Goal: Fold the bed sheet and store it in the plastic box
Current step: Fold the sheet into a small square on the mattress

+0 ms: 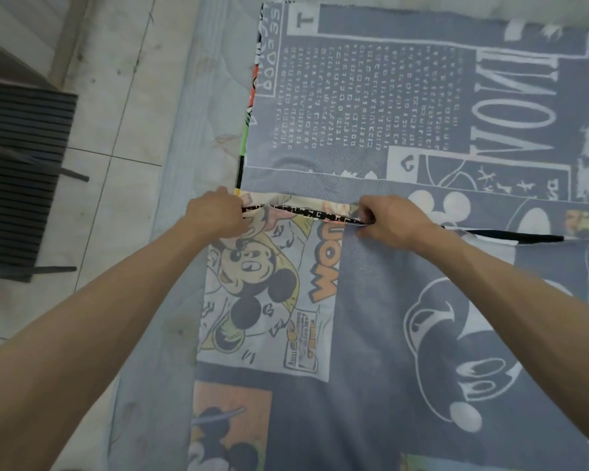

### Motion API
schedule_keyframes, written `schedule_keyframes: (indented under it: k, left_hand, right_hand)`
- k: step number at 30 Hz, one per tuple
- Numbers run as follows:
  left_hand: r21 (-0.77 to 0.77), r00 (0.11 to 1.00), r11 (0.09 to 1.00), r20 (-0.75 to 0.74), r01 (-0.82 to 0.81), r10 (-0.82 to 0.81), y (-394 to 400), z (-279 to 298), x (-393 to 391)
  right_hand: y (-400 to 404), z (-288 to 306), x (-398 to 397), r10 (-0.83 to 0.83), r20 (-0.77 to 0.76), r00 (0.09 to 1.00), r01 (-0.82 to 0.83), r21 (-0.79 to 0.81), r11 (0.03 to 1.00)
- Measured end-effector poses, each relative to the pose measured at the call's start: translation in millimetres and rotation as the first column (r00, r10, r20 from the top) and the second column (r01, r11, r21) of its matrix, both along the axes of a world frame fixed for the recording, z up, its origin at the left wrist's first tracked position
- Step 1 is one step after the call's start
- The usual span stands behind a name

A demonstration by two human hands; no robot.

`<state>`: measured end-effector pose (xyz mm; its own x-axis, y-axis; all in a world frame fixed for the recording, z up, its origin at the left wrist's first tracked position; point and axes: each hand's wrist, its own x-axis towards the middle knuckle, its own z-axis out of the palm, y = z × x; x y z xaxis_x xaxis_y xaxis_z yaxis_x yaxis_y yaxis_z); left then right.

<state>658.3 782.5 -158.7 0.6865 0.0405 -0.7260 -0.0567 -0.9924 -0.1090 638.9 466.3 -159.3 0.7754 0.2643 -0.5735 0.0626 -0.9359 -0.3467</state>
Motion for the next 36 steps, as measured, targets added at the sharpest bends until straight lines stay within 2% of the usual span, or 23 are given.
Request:
schedule_keyframes:
  k: [2,5,7,8,9,10,11,13,16,18,22,23,25,27,31,33,36]
  left_hand:
    - [-0.069,0.995,0.994,0.053,-0.083,0.087,7.9,3.8,-2.9]
    - [-0.269,0.944,0.936,0.178,-0.226,0.279,17.4,5.9,-8.1]
    - [-0.428,0.894,0.828,0.094,-0.361,0.438,19.9,8.4,-11.9]
    - [-0.461,0.887,0.796,0.041,-0.392,0.461,18.5,10.0,-14.3]
    - [-0.442,0.909,0.819,0.020,-0.366,0.416,16.7,10.8,-16.4]
    - [-0.380,0.948,0.882,0.036,-0.279,0.316,15.0,9.9,-18.1]
    - [-0.299,0.977,0.939,0.080,-0.167,0.199,14.0,6.8,-19.6]
    - [-0.227,0.979,0.974,0.196,-0.016,0.061,13.7,-2.3,-20.5]
    - [-0.325,0.944,0.936,0.244,-0.137,0.223,18.6,-3.7,-19.0]
    - [-0.319,0.943,0.935,0.236,-0.152,0.234,22.8,-0.5,-19.9]
    - [-0.332,0.938,0.919,0.195,-0.212,0.287,24.2,-1.8,-28.8]
    - [-0.318,0.941,0.926,0.199,-0.203,0.274,21.9,-2.2,-30.0]
    - [-0.190,0.962,0.981,0.257,-0.045,0.094,19.0,-6.7,-30.7]
    - [-0.094,0.956,0.992,0.287,0.087,-0.057,17.9,-13.8,-30.3]
    - [-0.164,0.925,0.984,0.381,0.067,0.000,21.6,-25.4,-32.2]
    - [-0.150,0.905,0.984,0.425,0.098,-0.026,26.4,-26.8,-35.4]
    - [-0.195,0.882,0.978,0.470,0.076,0.025,31.2,-27.7,-44.3]
  right_hand:
    - [-1.6,4.9,0.9,-0.015,-0.033,0.999,0.018,0.072,0.997]
    - [4.6,9.0,5.3,-0.001,-0.090,0.996,0.011,0.115,0.993]
    - [11.9,8.0,9.8,-0.043,-0.100,0.994,0.057,0.144,0.988]
    - [16.1,6.7,11.8,-0.077,-0.099,0.992,0.092,0.163,0.982]
    - [20.2,3.9,13.5,-0.103,-0.094,0.990,0.119,0.179,0.977]
    - [24.5,0.2,14.8,-0.116,-0.084,0.990,0.130,0.188,0.973]
    - [28.6,-4.0,15.4,-0.123,-0.074,0.990,0.135,0.194,0.972]
    - [35.0,-11.1,13.4,-0.149,-0.065,0.987,0.160,0.213,0.964]
    - [37.8,-20.1,7.0,-0.177,-0.100,0.979,0.195,0.217,0.956]
    - [35.3,-25.7,2.3,-0.185,-0.108,0.977,0.203,0.185,0.962]
    - [30.3,-31.5,-10.7,-0.234,0.031,0.972,0.223,0.206,0.953]
    - [30.1,-32.7,-13.4,-0.242,0.059,0.968,0.223,0.225,0.948]
    - [31.9,-35.2,-16.8,-0.232,0.086,0.969,0.207,0.234,0.950]
    - [34.4,-37.4,-15.7,-0.229,0.101,0.968,0.201,0.233,0.951]
    - [34.0,-40.0,-15.3,-0.228,0.106,0.968,0.202,0.209,0.957]
    - [33.2,-41.8,-18.5,-0.210,0.147,0.967,0.183,0.181,0.966]
    - [28.9,-42.1,-25.8,-0.147,0.223,0.964,0.132,0.080,0.988]
